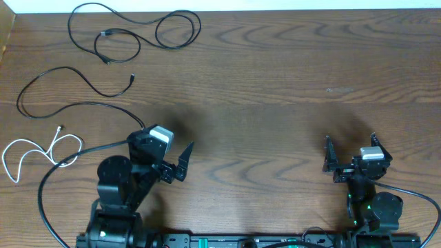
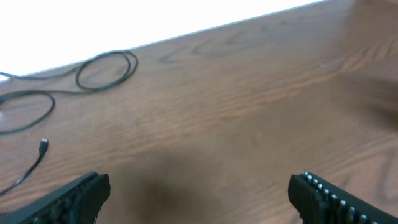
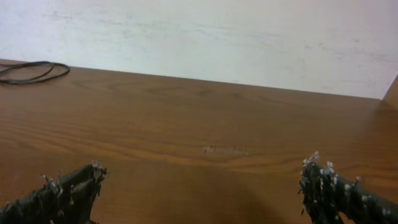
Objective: Untangle cables
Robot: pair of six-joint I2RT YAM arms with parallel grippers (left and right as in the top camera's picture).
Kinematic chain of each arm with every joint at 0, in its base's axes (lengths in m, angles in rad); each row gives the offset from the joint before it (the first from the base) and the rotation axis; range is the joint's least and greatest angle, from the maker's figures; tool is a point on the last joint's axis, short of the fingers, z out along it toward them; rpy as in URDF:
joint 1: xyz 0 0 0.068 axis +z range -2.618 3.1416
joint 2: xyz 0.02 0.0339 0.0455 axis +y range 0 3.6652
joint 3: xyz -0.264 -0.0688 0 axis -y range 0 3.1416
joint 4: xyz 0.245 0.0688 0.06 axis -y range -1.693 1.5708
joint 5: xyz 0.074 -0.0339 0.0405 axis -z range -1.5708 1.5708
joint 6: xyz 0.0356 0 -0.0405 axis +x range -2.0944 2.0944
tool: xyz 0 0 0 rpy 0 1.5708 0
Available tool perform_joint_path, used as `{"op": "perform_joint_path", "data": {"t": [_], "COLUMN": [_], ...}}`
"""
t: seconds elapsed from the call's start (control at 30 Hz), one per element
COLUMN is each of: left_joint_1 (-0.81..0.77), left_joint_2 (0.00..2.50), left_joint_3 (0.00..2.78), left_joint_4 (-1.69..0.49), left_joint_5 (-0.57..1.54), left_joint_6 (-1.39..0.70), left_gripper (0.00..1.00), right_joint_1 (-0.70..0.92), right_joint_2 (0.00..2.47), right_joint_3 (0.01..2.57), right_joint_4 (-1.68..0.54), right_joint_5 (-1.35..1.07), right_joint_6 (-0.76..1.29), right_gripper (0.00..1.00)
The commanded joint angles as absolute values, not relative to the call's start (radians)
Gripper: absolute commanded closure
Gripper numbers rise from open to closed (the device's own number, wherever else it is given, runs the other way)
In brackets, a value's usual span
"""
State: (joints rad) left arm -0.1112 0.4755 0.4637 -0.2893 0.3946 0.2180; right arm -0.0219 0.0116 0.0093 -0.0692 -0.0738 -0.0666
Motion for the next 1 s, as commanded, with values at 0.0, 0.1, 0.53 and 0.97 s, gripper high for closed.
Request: {"op": "perform_joint_path", "data": {"t": [0.0,0.1,0.53,0.97], "left_joint_1": [-0.105,-0.097,0.006,0.062], "left_joint_2": [0.398,0.322,0.070,0.001], "left_joint_3": [0.381,0.302,0.105,0.004], "left_joint_4": [-0.222,-0.142,-0.057,0.025], "left_joint_5": [0.411,0.411,0.411,0.356], "left_joint_6": [0.232,0.232,0.231,0.155], "left_gripper": [0.03,0.03,0.03,0.03], "right_joint_1": [-0.011,-0.011,-0.011,-0.011], "right_joint_2": [0.006,0.006,0.006,0.006], "right_joint_3": [0.006,0.006,0.006,0.006], "right_joint_4": [-0.071,-0.071,-0.071,-0.071], "right_joint_5": [-0.070,-0.070,-0.070,-0.070], "right_joint_6": [-0.076,-0.076,-0.076,-0.076], "right_gripper": [0.01,0.01,0.01,0.01]}}
